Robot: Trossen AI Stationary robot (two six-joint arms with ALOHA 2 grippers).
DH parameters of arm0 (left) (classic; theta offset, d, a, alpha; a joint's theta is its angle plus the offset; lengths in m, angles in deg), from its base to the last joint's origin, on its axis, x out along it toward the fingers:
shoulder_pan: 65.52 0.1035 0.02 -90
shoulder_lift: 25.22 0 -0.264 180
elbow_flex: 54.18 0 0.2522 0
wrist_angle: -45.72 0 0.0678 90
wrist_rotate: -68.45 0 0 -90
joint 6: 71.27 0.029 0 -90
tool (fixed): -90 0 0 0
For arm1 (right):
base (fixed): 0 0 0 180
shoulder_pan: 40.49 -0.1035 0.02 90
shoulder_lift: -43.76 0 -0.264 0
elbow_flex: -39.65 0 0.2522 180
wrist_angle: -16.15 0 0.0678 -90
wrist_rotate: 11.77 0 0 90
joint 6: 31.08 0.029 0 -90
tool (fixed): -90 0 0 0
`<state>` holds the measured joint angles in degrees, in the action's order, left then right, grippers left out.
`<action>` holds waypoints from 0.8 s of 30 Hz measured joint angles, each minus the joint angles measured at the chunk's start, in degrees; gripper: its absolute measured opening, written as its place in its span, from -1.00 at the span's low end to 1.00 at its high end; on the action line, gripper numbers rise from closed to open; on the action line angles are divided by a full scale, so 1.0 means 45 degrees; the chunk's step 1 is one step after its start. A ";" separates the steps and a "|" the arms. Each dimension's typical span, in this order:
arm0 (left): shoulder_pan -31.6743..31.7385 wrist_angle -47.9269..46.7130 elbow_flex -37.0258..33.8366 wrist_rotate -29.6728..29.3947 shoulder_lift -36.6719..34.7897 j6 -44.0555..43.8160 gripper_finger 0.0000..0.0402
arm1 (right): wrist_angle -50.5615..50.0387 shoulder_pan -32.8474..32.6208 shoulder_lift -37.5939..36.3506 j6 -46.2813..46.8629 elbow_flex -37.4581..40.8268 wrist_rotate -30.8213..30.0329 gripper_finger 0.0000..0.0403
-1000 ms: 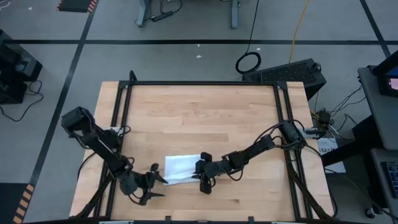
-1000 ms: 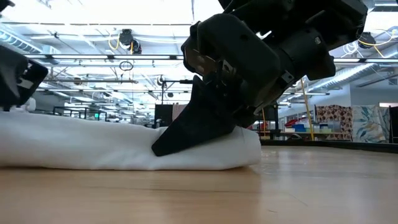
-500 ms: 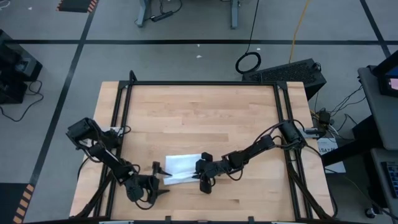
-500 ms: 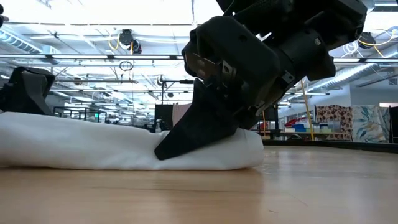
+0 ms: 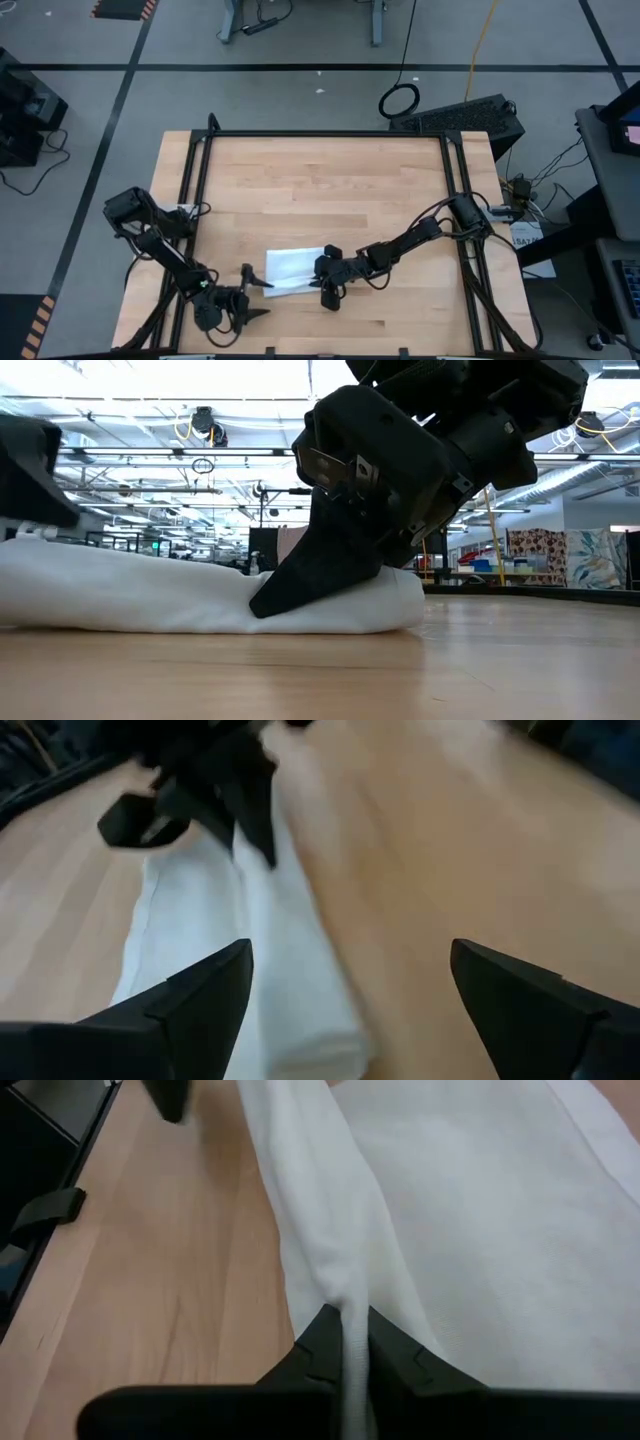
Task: Roll towel
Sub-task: Roll the white towel
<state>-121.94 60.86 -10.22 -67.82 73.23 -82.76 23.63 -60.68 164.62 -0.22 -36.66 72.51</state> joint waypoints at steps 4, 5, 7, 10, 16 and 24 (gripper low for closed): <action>0.0099 -0.0123 -0.0007 0.0200 0.0499 0.0002 0.57 | -0.0002 0.0000 0.0000 0.0041 0.0000 0.0016 -0.93; 0.0107 -0.0166 -0.0007 0.0236 0.0631 0.0000 0.53 | -0.0002 0.0000 0.0000 0.0087 0.0005 0.0015 -0.93; 0.0121 -0.0187 -0.0007 0.0236 0.0810 -0.0002 0.46 | -0.0006 0.0024 0.0000 0.0191 0.0005 0.0021 -0.93; 0.0125 -0.0208 -0.0012 0.0227 0.1004 -0.0017 0.37 | -0.0010 0.0063 0.0000 0.0337 0.0005 0.0058 -0.93; 0.0384 -0.0004 0.0023 -0.0019 0.1384 -0.0248 0.31 | 0.0003 0.0058 0.0000 0.0319 0.0005 0.0076 -0.93; 0.1226 -0.0681 0.0008 0.0467 0.1416 -0.2043 0.28 | 0.0018 0.0053 0.0000 -0.0148 0.0010 0.0618 -0.93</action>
<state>-116.43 57.79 -10.18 -65.72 79.60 -91.95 23.71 -60.44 164.62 -0.89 -36.61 75.29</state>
